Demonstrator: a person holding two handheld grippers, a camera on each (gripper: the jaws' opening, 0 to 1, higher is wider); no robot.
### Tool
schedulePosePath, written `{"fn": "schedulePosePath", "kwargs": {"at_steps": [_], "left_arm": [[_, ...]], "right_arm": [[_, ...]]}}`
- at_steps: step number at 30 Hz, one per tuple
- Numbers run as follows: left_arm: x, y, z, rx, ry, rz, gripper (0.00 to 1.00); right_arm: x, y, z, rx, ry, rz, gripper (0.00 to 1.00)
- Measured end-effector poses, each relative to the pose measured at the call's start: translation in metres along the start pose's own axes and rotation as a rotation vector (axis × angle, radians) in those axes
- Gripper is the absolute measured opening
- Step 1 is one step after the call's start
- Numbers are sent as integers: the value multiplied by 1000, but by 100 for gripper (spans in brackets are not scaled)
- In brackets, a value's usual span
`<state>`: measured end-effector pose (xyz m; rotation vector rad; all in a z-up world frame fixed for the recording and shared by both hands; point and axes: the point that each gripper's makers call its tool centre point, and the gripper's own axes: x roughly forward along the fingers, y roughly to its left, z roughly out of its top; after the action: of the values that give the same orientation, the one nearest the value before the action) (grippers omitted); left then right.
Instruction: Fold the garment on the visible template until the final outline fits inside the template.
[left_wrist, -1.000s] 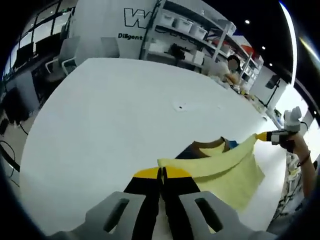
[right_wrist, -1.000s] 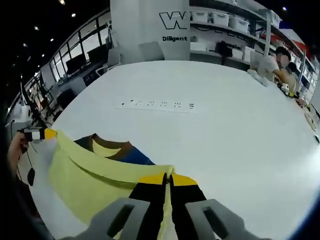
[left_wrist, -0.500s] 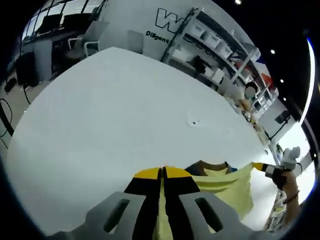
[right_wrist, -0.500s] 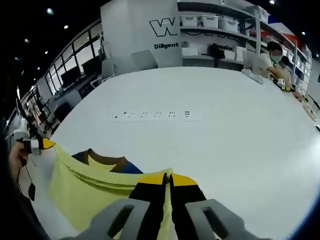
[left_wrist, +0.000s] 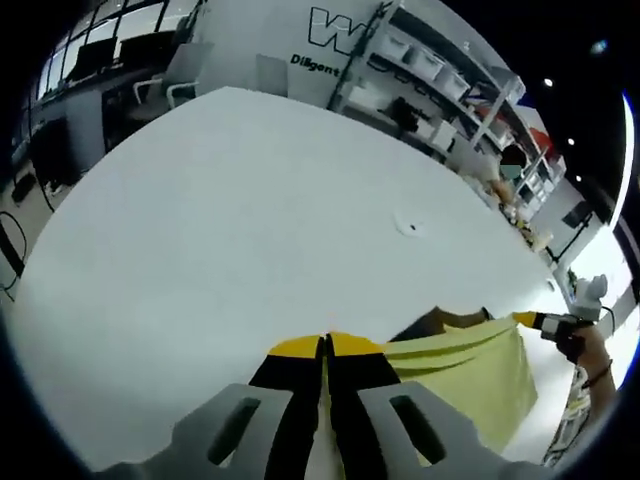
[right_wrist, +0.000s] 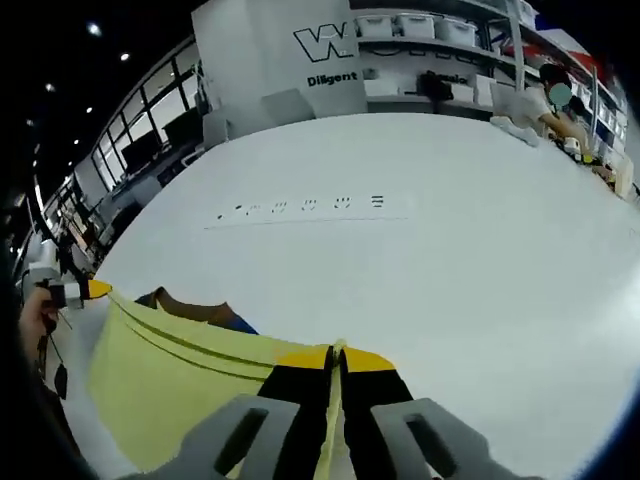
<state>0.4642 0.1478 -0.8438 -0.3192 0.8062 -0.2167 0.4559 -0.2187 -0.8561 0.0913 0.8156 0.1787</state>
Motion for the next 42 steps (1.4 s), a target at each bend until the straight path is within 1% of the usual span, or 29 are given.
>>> {"fn": "schedulePosePath", "kwargs": {"at_steps": [1,2,3,4,5,6,7,8,9,10,11,13,15,16,17,19,20,24,26,29,30,33,35,36,37,38,39,40,42], "left_arm": [[2,0,1,17,-2,1,0],[2,-1,-2,42,15,-7,0],[1,0,-1,42,7,-1,0],[1,-1,3,99,-10,-6,0],[-2,-1,3,165,-11,-7,0],[-3,-2,3,173,-11,-11,1],[-5,-4,6,226,-31,-17,3],[-5,-5,7,242,-37,-18,7],[-8,-7,8,319,-36,-27,12],[-8,-8,8,357,-47,-33,20],[-9,-8,9,373,-49,-31,25],[-12,-9,1,436,-26,-35,32],[-13,-10,-6,468,-6,-45,33],[-13,-10,-7,470,-3,-45,33],[-11,-11,-11,488,8,-51,33],[-9,-14,-13,497,8,-64,35],[-8,-17,-15,503,18,-75,36],[-11,-21,-18,516,19,-78,35],[-10,-21,-17,535,14,-79,36],[-4,-20,-20,520,26,-82,38],[-1,-19,-20,514,24,-76,37],[5,-10,-17,496,16,-30,34],[7,-9,-12,477,-3,-27,34],[10,-7,-11,453,-6,-22,34],[11,-7,-7,427,-23,-22,34],[12,-7,-6,413,-28,-21,33],[14,-5,-3,376,-37,-11,33],[14,-5,-2,375,-40,-10,32],[18,-2,0,318,-47,2,32]], "right_arm": [[2,1,-1,5,-2,7,0],[2,2,0,1,-4,14,0],[1,6,4,-10,-35,36,0],[0,7,7,1,-54,44,4],[-2,10,10,-12,-73,57,10],[-5,9,11,-32,-84,56,15],[-6,9,11,-54,-86,52,19],[-8,7,11,-102,-85,42,22],[-10,5,10,-149,-85,32,22],[-11,5,10,-158,-87,31,21],[-12,5,10,-171,-90,29,22],[-15,8,8,-209,-100,46,24],[-17,9,6,-213,-99,60,27],[-16,8,5,-211,-95,59,28],[-16,9,3,-232,-96,65,29],[-15,9,1,-242,-90,71,29],[-16,9,0,-244,-85,75,30],[-25,9,1,-263,-106,74,33],[-23,8,-1,-274,-97,73,33],[-17,5,-3,-273,-85,65,34],[-12,5,-5,-271,-76,69,34],[-5,5,-3,-259,-76,65,35],[-2,4,-2,-243,-76,53,34],[0,2,1,-232,-85,47,34],[1,0,3,-217,-90,42,34],[2,-2,6,-197,-98,31,34],[4,-5,11,-169,-118,18,34],[4,-7,12,-142,-122,7,33],[4,-13,17,-92,-137,-19,29]]}}
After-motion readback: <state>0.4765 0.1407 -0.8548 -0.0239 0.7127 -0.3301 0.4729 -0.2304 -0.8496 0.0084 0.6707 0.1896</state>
